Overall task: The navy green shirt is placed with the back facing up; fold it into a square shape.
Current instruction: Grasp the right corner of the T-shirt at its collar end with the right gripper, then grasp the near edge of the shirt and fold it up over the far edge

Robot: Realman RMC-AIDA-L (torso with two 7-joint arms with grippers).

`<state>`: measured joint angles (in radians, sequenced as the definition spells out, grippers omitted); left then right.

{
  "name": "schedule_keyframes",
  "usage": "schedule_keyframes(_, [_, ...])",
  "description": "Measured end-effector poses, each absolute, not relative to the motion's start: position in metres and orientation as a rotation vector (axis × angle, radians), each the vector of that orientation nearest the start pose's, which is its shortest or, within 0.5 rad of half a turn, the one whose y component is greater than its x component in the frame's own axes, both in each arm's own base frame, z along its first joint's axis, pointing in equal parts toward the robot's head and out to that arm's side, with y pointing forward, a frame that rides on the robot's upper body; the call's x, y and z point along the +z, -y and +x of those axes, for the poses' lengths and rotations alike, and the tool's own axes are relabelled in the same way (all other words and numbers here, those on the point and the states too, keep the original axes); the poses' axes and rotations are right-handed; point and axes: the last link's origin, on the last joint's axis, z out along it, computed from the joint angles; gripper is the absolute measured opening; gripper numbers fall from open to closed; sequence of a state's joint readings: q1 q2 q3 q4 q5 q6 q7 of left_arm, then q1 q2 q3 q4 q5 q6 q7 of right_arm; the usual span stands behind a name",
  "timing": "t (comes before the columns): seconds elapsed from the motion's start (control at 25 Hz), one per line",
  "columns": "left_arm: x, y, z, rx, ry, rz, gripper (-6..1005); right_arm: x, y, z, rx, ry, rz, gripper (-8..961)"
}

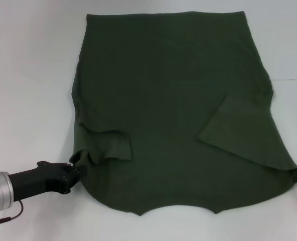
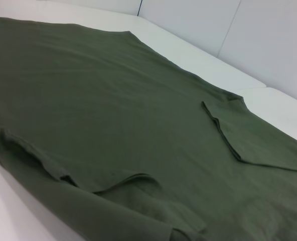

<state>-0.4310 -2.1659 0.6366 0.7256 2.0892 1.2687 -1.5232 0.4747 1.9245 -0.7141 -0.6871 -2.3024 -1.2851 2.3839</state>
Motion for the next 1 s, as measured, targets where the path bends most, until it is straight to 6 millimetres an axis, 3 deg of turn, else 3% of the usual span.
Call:
schedule_keyframes(0.52, [-0.006,-0.318,-0.298,-0.638,0.983,-2.45,54,0.074,-0.329,0.363,0.473,-1.693,-2.001,29])
schedule_keyframes(1.0, [0.004,-0.293,-0.297,-0.775,1.045,-2.484,54,0.081,-0.282,0.379,0.66,-1.624,-2.024,29])
